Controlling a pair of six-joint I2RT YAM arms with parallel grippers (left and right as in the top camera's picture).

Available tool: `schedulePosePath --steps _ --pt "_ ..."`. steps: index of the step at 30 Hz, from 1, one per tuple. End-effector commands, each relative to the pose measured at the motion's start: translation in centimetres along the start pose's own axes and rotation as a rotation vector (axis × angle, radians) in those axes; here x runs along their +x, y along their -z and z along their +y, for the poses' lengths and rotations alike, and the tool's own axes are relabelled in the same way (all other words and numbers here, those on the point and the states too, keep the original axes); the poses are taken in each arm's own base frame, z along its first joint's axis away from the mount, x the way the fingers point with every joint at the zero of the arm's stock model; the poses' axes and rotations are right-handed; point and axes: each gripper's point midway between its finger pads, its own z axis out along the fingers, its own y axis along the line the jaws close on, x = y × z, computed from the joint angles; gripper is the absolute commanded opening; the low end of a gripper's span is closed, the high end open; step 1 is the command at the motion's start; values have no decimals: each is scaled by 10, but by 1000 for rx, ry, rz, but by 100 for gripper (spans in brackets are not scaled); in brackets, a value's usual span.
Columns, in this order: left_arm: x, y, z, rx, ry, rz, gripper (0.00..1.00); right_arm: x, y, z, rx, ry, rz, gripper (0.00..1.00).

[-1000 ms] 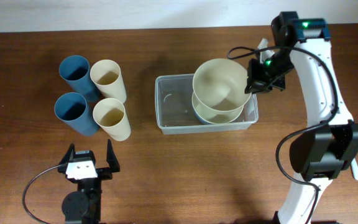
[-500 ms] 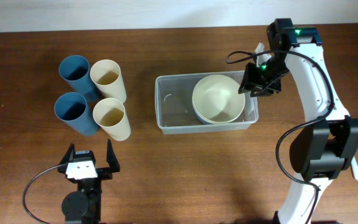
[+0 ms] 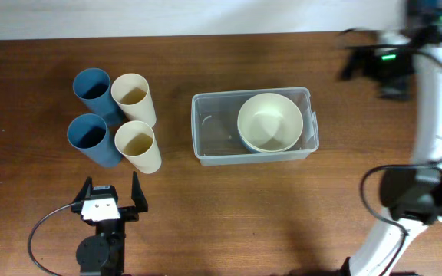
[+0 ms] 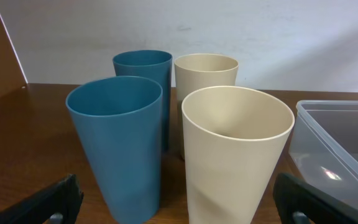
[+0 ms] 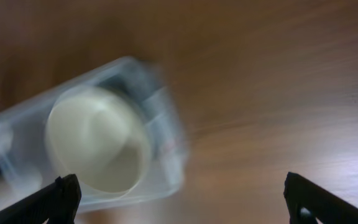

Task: Pack container
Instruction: 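Open the right gripper and retract it to the right side, then reach the left gripper to the front beige cup and grasp it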

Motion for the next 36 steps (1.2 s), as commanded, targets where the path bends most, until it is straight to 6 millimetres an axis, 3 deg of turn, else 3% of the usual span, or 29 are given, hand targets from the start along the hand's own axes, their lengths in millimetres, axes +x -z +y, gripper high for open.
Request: schedulePosePath --steps 1,5,9,13,18,31,33,36 --pt "0 0 3 -13 -16 -1 100 -17 38 -92 178 -158 -109 99" --pt "1 0 3 -13 -16 -1 100 -2 48 -168 261 -335 -80 99" --pt "0 0 3 -13 -15 -1 100 10 56 -208 278 -455 -78 99" --pt "0 0 3 -13 -16 -1 100 22 57 -235 285 -597 -70 99" --pt "0 0 3 -13 -16 -1 100 30 51 -242 286 -627 -38 99" --pt "-3 0 8 -44 -17 -15 100 23 48 -238 248 -622 -57 99" --pt "-14 0 -1 7 -14 -58 100 23 48 -238 248 -622 -57 99" --pt "-52 9 -29 173 -18 -198 100 23 48 -238 248 -622 -57 99"
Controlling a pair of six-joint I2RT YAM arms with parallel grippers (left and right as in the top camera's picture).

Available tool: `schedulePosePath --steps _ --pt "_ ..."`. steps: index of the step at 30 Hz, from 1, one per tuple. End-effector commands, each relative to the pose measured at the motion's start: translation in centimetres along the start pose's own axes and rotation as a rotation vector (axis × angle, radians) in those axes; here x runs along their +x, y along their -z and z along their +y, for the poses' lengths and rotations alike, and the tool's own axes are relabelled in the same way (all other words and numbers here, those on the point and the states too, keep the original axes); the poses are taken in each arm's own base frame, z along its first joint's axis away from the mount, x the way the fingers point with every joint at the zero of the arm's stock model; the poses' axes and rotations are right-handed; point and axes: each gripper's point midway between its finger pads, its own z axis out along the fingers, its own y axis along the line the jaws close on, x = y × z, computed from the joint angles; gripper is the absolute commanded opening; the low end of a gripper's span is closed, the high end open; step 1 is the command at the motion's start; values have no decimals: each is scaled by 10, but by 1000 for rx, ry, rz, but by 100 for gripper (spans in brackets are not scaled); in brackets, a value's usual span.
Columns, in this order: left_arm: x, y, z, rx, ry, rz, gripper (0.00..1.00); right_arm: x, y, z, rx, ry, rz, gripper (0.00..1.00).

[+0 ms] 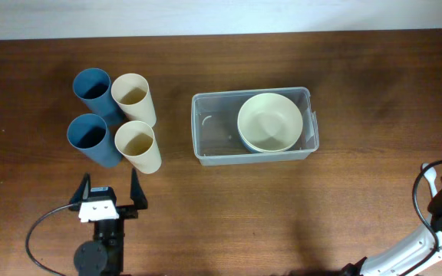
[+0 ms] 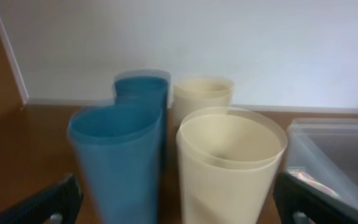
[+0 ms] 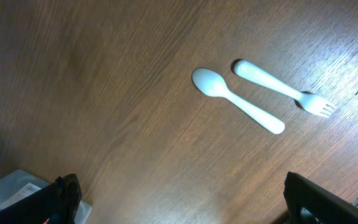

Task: Pack container
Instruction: 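Reach the left gripper to the front beige cup and grasp it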

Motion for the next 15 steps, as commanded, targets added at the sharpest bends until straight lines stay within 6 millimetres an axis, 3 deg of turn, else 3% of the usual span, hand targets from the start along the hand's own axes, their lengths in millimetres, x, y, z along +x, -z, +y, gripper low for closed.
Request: schedulePosePath --steps 1,4,9,12,15 --pt "-45 8 -32 188 -23 -140 100 1 0 3 -9 -4 2 99" --pt "-84 19 -37 220 -24 -163 100 1 0 3 -9 -4 2 99" --pt "-143 33 -42 247 -32 -17 100 1 0 3 -9 -4 2 99" --pt "-172 24 -51 295 -19 140 100 1 0 3 -9 -4 2 99" --pt "-178 4 -70 397 19 367 100 1 0 3 -9 -4 2 99"
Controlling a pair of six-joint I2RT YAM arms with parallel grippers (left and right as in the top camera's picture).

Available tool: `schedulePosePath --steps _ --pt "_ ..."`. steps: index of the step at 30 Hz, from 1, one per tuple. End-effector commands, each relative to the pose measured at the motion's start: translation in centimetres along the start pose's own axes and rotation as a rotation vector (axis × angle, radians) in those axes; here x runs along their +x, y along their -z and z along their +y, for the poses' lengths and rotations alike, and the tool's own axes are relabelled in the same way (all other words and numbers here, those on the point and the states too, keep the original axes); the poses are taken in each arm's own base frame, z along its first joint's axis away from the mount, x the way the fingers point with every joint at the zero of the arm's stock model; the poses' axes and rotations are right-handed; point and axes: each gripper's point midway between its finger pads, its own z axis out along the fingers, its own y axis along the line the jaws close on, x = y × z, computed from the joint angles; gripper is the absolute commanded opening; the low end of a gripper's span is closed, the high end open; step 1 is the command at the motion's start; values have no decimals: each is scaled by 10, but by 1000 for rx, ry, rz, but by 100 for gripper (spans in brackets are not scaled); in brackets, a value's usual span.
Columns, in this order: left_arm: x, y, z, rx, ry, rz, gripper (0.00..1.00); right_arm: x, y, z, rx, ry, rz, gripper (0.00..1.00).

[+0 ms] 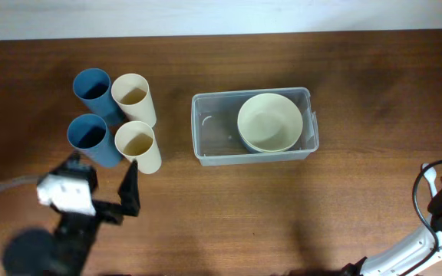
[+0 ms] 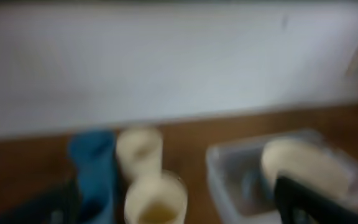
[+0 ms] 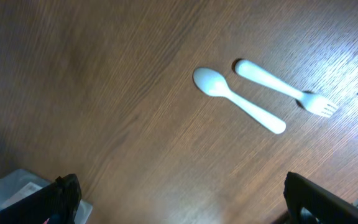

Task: Pack container
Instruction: 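Reach the left gripper to the front beige cup and grasp it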

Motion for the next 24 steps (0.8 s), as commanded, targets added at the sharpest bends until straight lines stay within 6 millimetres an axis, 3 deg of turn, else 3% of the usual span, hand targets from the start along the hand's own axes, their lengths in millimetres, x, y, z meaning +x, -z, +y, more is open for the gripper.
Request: schedulePosePath --steps 1,4,6,10,14,18,24 --pt "-17 -36 -22 176 50 208 100 1 0 3 -6 -5 2 99" --pt "-29 -72 -35 302 105 316 100 1 0 3 -6 -5 2 99" --pt "-26 -96 -37 349 136 376 100 1 0 3 -6 -5 2 99" --pt "33 -144 -11 175 217 693 100 1 0 3 -6 -5 2 99" --pt "69 -170 2 65 291 853 100 1 0 3 -6 -5 2 99" --pt "91 -181 0 76 313 932 100 1 0 3 -6 -5 2 99" --pt "111 -171 -10 87 320 1041 100 1 0 3 -6 -5 2 99"
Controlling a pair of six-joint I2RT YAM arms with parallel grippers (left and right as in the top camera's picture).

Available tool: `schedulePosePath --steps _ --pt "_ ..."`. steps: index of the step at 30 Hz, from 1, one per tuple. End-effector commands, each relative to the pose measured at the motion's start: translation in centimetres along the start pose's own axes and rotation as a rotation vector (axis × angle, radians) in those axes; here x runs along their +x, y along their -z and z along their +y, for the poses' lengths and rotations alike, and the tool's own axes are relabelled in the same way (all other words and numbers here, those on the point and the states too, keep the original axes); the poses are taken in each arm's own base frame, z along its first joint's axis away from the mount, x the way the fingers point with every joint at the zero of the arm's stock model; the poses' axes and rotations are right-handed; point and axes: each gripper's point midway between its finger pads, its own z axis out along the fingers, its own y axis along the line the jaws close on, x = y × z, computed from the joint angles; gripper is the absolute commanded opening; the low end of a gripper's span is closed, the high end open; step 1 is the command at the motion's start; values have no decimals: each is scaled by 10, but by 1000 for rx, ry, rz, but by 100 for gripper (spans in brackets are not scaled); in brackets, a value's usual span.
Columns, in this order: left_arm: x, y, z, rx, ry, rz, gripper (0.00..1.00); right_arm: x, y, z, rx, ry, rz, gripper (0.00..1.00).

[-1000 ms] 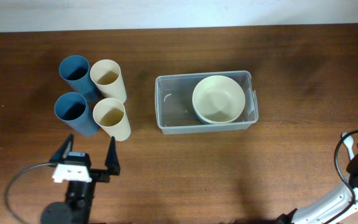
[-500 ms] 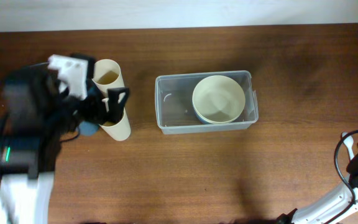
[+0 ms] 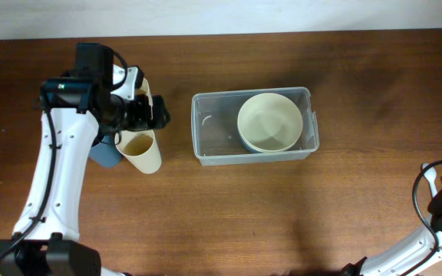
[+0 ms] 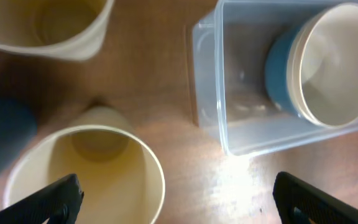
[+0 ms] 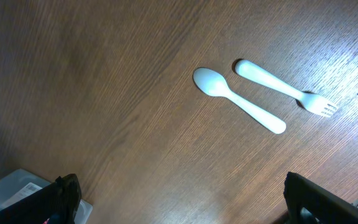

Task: Pack container
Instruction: 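Reach the left gripper to the front beige cup and grasp it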

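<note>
A clear plastic container [image 3: 206,130] sits mid-table and holds a cream bowl [image 3: 269,121] nested in a blue bowl [image 4: 279,67]. Left of it stand the cups. My left gripper [image 3: 146,113] hangs open above them, over the gap between the front cream cup [image 4: 86,177] and the container [image 4: 229,93]. The back cream cup [image 4: 48,25] and a blue cup [image 4: 2,137] show beside it. My right gripper [image 5: 179,208] is open and empty above bare table, with a white spoon [image 5: 238,99] and a white fork [image 5: 284,87] beyond it. The right gripper is out of the overhead view.
In the overhead view my left arm [image 3: 60,169] covers most of the back cups; the front blue cup [image 3: 100,153] peeks out beside the front cream cup [image 3: 140,149]. A corner of the container [image 5: 14,190] shows at the lower left of the right wrist view.
My left gripper was raised near the table's front edge, facing the cups. Now it points down over the cups beside the container. The right gripper has not moved.
At first my left gripper rested at the front edge facing the cups, and my right gripper was above the container. Then the right gripper was far right over the spoon and fork, where it stays. The left gripper was then raised, and is now over the cups.
</note>
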Motion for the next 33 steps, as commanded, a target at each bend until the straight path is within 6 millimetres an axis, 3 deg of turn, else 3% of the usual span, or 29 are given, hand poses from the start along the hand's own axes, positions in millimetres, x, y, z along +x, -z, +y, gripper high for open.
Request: schedulePosePath --steps 1,7,12,18,26,33 --pt "1 3 -9 -1 -5 9 100 1 0 2 -6 -4 1 99" --pt "14 -8 -21 -31 -53 67 100 1 0 2 -6 -4 1 99" --pt "23 -16 0 -176 0 117 100 1 0 2 -6 -4 1 99" --pt "24 -31 11 -211 21 158 100 1 0 2 -6 -4 1 99" --pt "27 -53 14 -203 35 222 100 1 0 2 -6 -4 1 99" --pt "30 -54 9 -168 40 236 100 1 0 2 -6 -4 1 99"
